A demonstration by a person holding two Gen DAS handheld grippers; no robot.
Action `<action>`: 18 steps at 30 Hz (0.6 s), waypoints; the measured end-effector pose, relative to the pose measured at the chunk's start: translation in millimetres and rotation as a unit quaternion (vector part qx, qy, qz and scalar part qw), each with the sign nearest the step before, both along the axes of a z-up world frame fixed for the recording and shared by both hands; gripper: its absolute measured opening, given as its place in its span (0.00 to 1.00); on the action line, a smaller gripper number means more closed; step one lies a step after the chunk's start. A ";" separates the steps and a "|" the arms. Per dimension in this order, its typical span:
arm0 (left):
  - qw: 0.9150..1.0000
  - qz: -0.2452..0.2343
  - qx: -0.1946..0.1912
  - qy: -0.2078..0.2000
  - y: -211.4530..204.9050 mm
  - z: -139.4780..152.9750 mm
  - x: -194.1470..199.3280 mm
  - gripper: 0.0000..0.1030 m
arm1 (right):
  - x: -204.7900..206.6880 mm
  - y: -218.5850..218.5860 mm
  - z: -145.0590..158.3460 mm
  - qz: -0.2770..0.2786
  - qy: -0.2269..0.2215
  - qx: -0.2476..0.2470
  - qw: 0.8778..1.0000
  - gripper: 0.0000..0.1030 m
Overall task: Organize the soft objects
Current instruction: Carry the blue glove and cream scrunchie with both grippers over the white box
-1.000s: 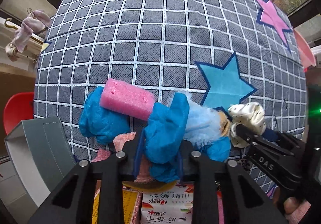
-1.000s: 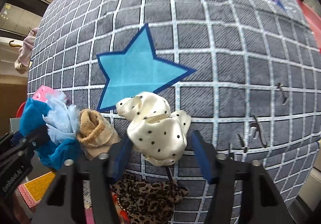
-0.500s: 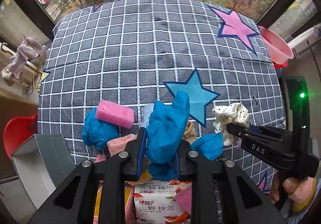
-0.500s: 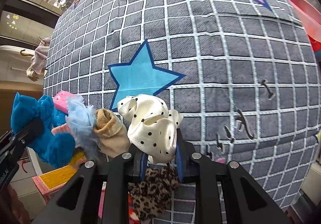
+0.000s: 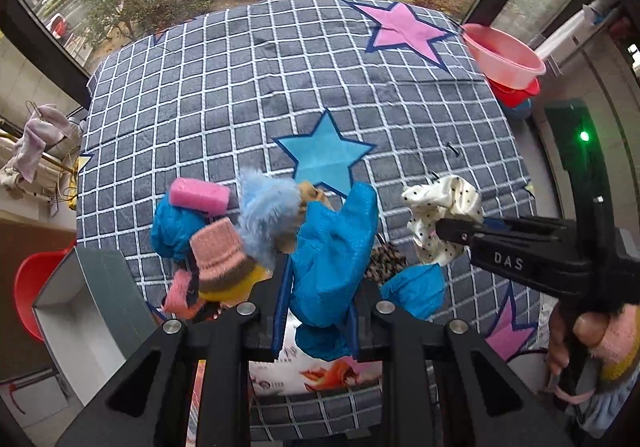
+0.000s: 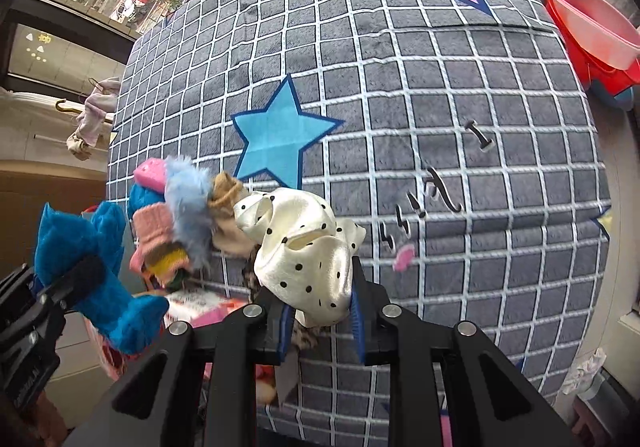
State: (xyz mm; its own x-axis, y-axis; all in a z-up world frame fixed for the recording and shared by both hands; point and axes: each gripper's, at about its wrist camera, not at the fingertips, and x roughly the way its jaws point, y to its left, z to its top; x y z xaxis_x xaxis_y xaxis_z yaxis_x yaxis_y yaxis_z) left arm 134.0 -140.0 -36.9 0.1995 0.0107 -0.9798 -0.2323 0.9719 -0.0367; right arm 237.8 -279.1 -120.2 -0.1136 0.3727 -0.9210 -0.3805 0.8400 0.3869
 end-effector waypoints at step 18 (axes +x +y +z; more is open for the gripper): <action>0.998 0.042 0.029 -0.024 16.2 41.0 -98.6 0.25 | -76.8 22.2 32.1 0.070 0.015 0.039 0.997 0.24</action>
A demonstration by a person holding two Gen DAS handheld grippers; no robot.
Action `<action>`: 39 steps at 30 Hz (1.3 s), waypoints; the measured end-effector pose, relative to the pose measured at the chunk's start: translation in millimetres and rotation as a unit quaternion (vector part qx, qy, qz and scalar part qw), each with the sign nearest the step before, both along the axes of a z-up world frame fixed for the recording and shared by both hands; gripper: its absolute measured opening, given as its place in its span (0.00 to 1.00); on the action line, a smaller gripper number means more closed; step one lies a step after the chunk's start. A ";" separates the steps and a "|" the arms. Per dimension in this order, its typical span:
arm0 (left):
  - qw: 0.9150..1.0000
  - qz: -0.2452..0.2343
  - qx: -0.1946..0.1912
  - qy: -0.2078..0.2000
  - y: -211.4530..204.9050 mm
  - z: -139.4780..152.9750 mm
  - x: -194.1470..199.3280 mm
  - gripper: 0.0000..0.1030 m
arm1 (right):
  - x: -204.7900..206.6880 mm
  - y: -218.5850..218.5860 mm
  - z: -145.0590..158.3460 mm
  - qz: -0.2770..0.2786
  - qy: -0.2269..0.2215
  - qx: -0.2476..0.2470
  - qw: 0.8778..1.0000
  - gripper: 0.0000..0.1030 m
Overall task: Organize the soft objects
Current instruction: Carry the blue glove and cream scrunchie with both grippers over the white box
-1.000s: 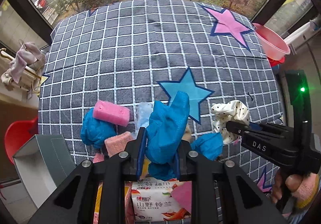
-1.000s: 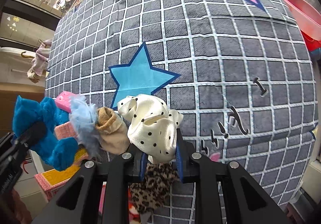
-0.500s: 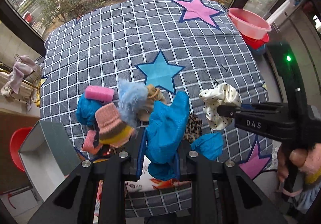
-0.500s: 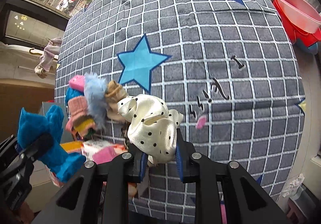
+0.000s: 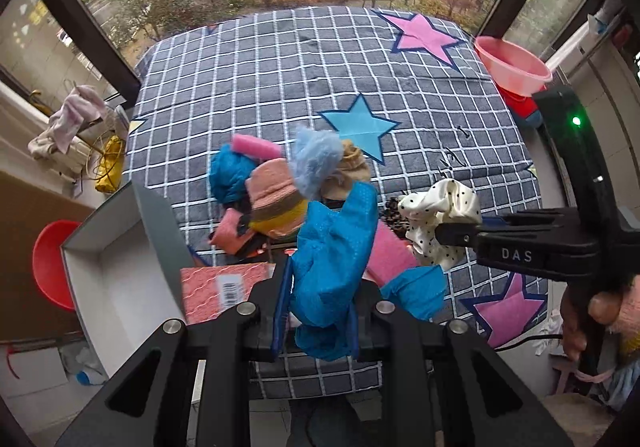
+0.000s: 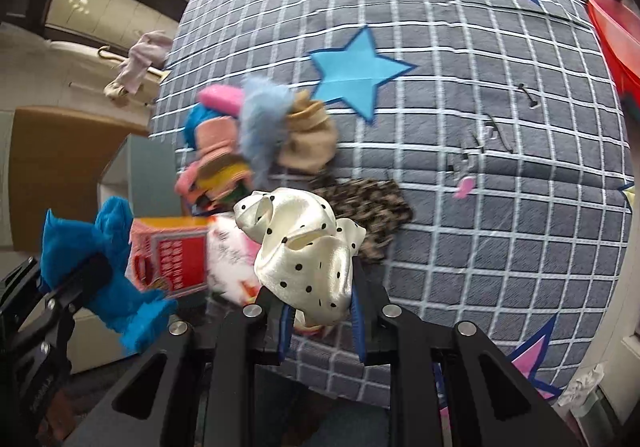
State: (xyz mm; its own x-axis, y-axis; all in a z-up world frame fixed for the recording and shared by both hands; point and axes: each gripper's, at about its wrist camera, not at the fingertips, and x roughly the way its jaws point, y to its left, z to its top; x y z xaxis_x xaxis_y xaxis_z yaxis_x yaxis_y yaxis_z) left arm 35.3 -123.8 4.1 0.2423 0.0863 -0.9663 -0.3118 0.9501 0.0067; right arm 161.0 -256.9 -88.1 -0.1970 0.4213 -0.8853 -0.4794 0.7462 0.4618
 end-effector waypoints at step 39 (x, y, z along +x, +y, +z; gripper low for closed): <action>0.961 0.274 -0.041 -0.018 202.2 -56.4 -218.6 0.25 | -196.6 276.7 79.3 0.292 -0.104 -0.013 0.951 0.24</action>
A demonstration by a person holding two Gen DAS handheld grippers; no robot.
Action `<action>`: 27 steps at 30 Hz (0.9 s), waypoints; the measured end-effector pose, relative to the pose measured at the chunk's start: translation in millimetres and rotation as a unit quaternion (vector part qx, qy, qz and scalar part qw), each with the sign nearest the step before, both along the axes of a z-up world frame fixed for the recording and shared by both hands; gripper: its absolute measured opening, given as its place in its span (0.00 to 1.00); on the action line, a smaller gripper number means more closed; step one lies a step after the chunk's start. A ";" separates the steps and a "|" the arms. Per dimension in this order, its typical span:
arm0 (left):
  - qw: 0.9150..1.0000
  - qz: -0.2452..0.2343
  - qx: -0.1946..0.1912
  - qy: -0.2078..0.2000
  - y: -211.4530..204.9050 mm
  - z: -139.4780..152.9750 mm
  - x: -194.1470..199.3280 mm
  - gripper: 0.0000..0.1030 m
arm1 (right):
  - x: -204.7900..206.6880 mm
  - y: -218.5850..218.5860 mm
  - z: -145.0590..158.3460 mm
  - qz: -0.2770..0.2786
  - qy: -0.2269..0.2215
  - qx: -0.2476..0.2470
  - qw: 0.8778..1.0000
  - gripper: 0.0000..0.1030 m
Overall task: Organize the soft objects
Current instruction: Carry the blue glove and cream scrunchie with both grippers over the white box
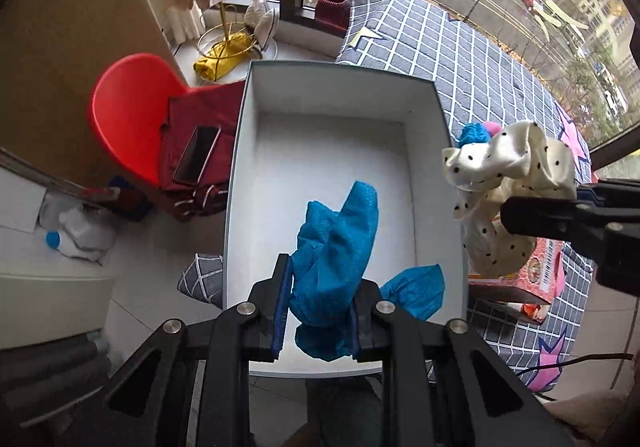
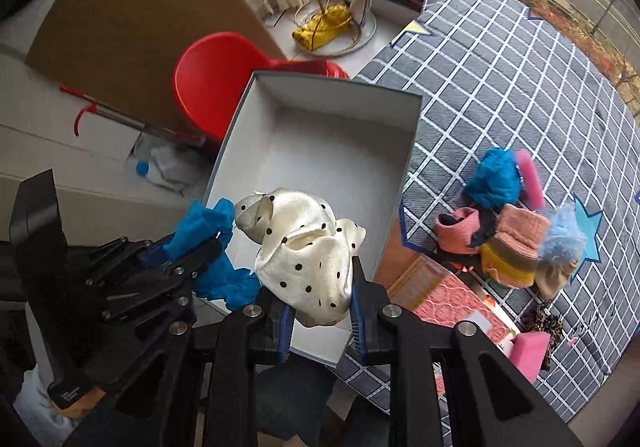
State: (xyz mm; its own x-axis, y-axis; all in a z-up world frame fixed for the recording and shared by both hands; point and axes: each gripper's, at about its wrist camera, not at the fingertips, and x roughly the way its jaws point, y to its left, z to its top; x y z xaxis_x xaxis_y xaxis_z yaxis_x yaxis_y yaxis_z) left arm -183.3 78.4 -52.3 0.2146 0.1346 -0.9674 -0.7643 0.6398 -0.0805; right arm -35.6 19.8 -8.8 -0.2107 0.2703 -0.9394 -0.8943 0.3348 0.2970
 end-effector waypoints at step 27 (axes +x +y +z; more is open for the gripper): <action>1.000 -0.006 -0.018 0.009 4.6 -26.9 9.4 0.25 | 6.2 17.7 -27.0 0.005 0.003 -0.044 0.999 0.24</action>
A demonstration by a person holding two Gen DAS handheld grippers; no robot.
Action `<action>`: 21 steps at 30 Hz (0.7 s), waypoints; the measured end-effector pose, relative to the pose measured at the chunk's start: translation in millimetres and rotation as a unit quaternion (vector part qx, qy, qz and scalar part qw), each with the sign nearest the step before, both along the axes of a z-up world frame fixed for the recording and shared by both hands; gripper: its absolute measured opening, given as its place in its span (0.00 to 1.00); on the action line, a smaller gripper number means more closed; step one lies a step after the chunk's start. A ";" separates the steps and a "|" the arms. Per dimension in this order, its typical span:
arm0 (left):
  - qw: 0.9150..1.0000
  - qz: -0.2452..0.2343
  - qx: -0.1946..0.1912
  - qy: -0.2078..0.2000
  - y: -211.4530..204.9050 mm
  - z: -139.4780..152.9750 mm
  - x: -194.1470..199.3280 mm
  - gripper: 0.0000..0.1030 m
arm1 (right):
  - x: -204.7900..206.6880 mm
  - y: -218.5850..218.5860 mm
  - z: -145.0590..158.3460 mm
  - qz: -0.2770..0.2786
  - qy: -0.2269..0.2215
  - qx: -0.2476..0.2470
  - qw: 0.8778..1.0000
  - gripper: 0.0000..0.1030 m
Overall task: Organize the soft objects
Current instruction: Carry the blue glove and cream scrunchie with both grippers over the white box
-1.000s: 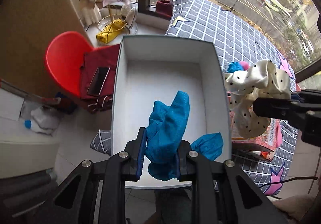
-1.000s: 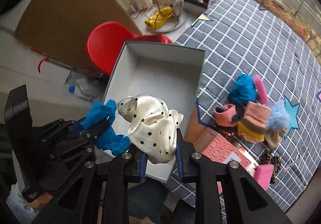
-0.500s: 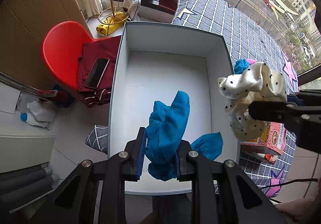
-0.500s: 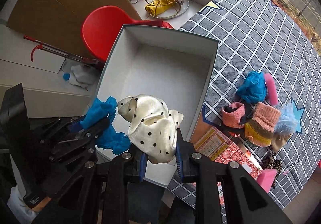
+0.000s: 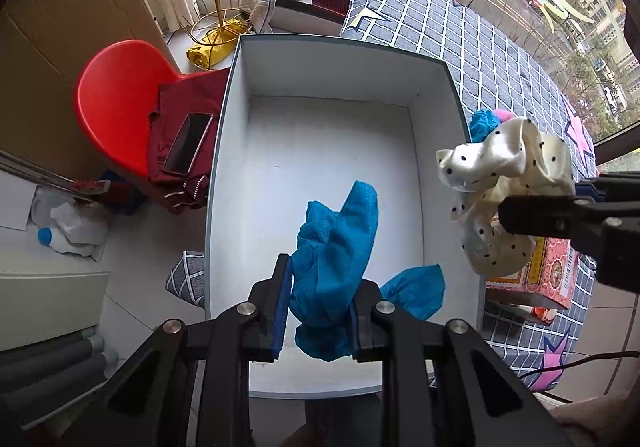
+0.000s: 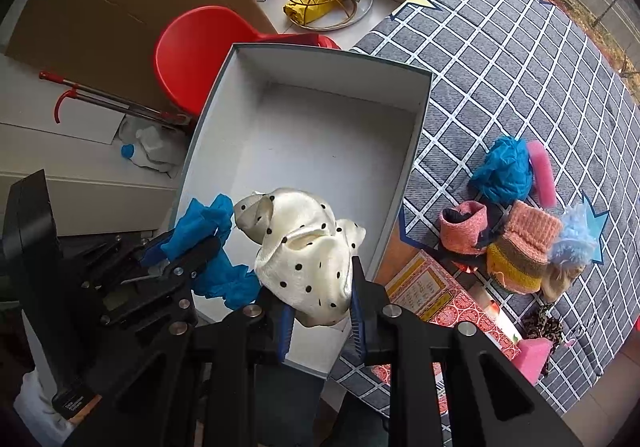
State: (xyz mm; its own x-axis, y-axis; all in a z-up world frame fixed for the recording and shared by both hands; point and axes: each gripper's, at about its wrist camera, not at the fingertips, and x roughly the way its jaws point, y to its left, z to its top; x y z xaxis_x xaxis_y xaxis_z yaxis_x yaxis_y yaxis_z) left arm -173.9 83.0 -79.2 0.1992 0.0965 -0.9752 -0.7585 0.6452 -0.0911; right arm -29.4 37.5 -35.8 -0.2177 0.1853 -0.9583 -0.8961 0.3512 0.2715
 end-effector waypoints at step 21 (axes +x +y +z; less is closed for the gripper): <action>1.000 -0.004 -0.008 0.020 -0.7 -14.3 0.6 0.25 | -6.5 8.0 -9.6 0.017 0.002 -0.008 1.000 0.24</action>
